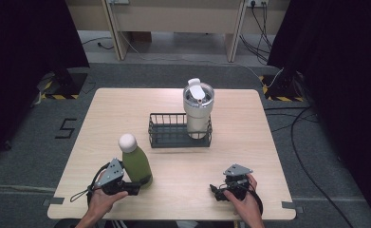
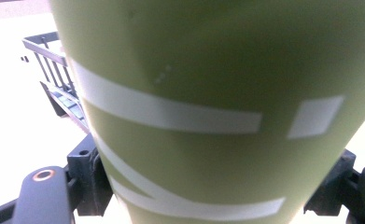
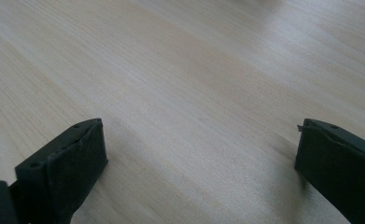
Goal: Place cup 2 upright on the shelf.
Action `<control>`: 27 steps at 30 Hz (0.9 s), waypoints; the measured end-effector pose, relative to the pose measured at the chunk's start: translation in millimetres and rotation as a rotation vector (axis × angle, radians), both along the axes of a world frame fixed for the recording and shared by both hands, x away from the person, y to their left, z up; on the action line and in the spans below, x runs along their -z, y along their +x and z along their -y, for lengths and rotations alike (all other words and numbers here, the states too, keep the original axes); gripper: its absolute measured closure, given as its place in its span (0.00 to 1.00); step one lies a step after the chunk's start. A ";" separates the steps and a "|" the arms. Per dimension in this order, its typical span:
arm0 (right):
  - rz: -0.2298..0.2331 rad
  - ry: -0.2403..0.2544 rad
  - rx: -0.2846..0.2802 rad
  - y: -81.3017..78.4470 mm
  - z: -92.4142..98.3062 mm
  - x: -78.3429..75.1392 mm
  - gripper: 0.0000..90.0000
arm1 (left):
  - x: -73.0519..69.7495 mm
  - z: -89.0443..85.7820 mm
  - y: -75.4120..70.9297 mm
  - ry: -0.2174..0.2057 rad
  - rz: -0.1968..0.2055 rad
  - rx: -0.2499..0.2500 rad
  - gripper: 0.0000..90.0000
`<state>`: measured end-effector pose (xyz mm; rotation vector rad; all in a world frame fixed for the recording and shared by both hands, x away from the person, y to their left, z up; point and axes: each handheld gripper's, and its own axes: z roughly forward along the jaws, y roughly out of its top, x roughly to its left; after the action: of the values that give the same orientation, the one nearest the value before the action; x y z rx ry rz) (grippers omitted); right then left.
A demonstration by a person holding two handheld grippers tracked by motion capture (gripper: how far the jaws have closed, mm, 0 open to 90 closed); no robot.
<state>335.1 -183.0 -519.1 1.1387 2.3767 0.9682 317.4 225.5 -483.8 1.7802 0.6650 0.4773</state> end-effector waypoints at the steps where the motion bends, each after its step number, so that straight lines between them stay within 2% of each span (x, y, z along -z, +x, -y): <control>1: 0.000 0.000 0.000 0.0 0.0 0.0 0.03 | -1.0 -0.1 1.5 -0.008 -0.007 -0.001 0.23; 12: 0.002 -0.003 -0.003 0.3 0.1 0.1 0.02 | -7.7 0.4 12.9 0.003 -0.007 -0.008 0.23; 27: 0.001 -0.004 -0.004 0.3 0.0 0.1 0.02 | -30.1 3.2 27.0 0.002 0.016 -0.020 0.23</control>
<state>335.4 -183.0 -519.2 1.1322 2.3801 0.9653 344.4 222.3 -453.7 1.7714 0.6723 0.5054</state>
